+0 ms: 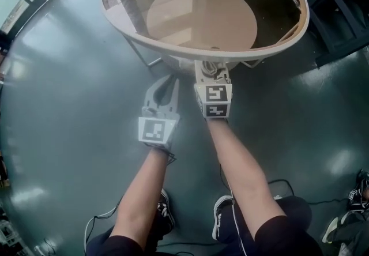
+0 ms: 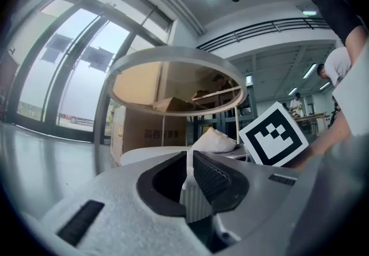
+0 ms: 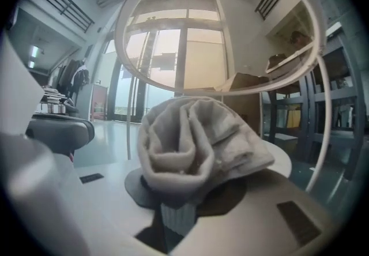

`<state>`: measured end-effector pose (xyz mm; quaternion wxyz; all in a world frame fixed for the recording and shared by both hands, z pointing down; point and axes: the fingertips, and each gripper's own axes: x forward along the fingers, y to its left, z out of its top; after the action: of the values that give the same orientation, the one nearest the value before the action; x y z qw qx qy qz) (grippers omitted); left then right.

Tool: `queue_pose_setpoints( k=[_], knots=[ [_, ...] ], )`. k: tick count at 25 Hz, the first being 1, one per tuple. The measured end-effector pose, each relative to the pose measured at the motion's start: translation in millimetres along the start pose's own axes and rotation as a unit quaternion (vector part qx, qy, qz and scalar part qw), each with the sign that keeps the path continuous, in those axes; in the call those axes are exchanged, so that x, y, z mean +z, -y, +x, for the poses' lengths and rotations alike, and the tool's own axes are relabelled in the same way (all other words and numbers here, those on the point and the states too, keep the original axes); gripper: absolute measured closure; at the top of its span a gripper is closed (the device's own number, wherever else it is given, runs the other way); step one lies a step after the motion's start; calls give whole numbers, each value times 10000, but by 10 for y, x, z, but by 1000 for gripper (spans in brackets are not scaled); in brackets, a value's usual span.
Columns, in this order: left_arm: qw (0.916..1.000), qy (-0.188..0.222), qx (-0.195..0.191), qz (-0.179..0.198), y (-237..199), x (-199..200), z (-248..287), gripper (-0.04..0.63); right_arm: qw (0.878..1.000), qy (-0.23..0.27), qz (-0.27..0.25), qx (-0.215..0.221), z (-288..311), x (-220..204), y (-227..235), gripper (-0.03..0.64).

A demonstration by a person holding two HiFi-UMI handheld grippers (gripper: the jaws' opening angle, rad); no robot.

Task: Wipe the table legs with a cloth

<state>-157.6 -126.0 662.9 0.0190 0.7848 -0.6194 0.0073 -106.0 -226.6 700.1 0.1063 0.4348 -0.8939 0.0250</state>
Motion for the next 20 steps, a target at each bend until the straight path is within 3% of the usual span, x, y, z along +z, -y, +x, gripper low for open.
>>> queue_pose_setpoints(
  k=[9, 12, 16, 20],
  knots=[
    [9966, 115, -815, -89, 810, -173, 679, 572, 9941, -173, -247, -1044, -573, -291, 1543, 528],
    [9948, 84, -992, -192, 1018, -177, 760, 572, 9927, -186, 7, -1188, -848, -329, 1859, 528],
    [9921, -194, -1138, -487, 1244, -137, 592, 572, 9952, -149, 675, -697, -1266, -351, 1616, 528],
    [9836, -951, -1413, -595, 1689, 2, 22, 572, 9908, -823, 1069, -45, -1951, -470, 961, 528]
  ],
)
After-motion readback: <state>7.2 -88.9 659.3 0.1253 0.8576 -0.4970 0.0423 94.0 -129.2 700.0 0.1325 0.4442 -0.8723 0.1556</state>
